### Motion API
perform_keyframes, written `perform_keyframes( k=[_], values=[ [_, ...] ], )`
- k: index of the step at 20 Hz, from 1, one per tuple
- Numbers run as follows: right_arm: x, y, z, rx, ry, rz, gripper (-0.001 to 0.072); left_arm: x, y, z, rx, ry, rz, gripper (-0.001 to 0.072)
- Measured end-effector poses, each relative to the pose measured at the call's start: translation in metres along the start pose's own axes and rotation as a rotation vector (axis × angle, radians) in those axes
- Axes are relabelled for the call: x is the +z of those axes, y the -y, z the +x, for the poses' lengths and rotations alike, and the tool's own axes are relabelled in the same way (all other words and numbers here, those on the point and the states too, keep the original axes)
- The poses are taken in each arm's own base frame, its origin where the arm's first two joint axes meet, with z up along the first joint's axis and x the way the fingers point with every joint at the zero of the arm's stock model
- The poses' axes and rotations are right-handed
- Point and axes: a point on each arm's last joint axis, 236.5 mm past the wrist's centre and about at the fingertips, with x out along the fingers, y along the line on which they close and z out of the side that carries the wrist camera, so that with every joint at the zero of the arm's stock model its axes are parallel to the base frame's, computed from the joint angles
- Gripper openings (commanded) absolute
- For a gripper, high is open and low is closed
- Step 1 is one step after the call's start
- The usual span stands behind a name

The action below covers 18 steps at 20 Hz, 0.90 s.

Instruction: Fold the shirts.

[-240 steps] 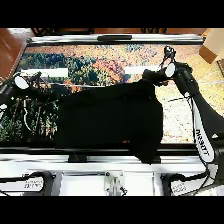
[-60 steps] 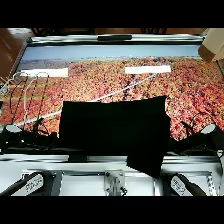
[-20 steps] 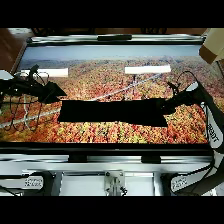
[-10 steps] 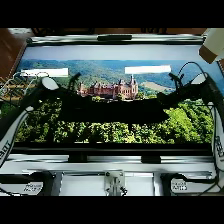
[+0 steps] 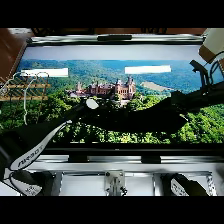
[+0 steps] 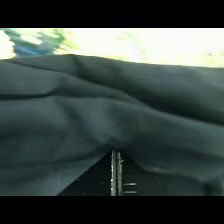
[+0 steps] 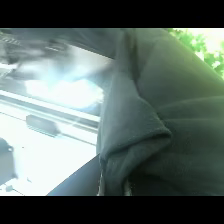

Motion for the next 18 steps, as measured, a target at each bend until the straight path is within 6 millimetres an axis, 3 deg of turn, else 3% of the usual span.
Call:
perform_keyframes(
  k=[2, 4, 6, 8, 10, 12, 15, 18],
  values=[
    [-0.005, -0.010, -0.008, 0.014, 0.022, 0.002, 0.0070, -0.008, 0.016, 0.013, -0.036, -0.014, 0.005, 0.0032],
    [-0.005, -0.018, -0.012, 0.034, 0.042, 0.006, 0.0070, -0.006, 0.023, 0.013, -0.053, -0.012, 0.024, 0.0030],
    [0.000, -0.025, -0.012, 0.044, 0.075, -0.005, 0.0070, 0.007, 0.024, -0.005, -0.045, 0.009, 0.058, 0.0030],
    [0.009, -0.035, -0.006, 0.057, 0.101, -0.030, 0.0069, 0.028, 0.019, -0.039, -0.011, 0.043, 0.091, 0.0031],
    [0.019, -0.047, 0.011, 0.074, 0.101, -0.059, 0.0069, 0.055, 0.011, -0.089, 0.040, 0.106, 0.112, 0.0031],
    [0.026, -0.065, 0.038, 0.100, 0.077, -0.100, 0.0069, 0.084, 0.006, -0.153, 0.087, 0.202, 0.126, 0.0031],
    [0.034, -0.105, 0.096, 0.168, 0.035, -0.173, 0.0070, 0.111, 0.004, -0.252, 0.134, 0.363, 0.127, 0.0032],
    [0.035, -0.134, 0.169, 0.207, -0.004, -0.198, 0.0071, 0.114, 0.007, -0.338, 0.171, 0.499, 0.133, 0.0032]
  ],
)
